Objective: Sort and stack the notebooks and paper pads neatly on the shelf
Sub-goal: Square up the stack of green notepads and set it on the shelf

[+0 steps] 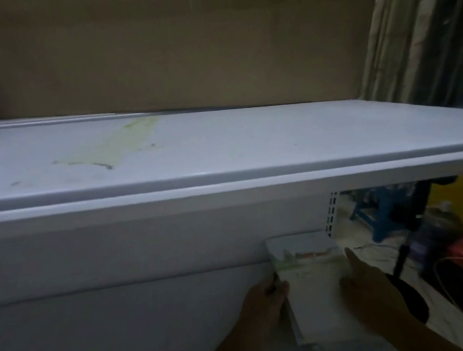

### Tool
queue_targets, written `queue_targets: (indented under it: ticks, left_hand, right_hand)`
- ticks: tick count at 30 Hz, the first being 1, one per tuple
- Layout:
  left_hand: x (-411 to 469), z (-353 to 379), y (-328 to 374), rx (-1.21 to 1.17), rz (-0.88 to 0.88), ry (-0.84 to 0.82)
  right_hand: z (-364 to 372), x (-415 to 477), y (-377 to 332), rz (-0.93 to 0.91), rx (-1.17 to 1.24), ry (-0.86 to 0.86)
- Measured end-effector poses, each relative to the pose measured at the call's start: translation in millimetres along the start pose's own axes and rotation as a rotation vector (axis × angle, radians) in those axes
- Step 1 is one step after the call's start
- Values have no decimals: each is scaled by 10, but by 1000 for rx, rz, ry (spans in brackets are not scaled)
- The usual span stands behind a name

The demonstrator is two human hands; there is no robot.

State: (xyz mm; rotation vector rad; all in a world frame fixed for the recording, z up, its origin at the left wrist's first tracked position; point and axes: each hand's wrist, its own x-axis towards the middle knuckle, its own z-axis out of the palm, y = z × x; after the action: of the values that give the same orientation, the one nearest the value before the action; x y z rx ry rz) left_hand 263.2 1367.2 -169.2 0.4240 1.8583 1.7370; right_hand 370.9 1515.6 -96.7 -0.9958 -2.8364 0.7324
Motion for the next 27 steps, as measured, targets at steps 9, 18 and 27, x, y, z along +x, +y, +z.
queue_targets:
  ticks: [9, 18, 27]
  left_hand:
    - [-117, -17, 59, 206, 61, 110]
    - [-874, -593, 582, 984, 128, -50]
    - [-3126, -3588, 1022, 1470, -95, 478]
  right_hand:
    - [76, 103, 103, -105, -127, -3]
    - [-104, -90, -424, -221, -741, 179]
    - [1314, -1818, -3145, -1036, -455, -120]
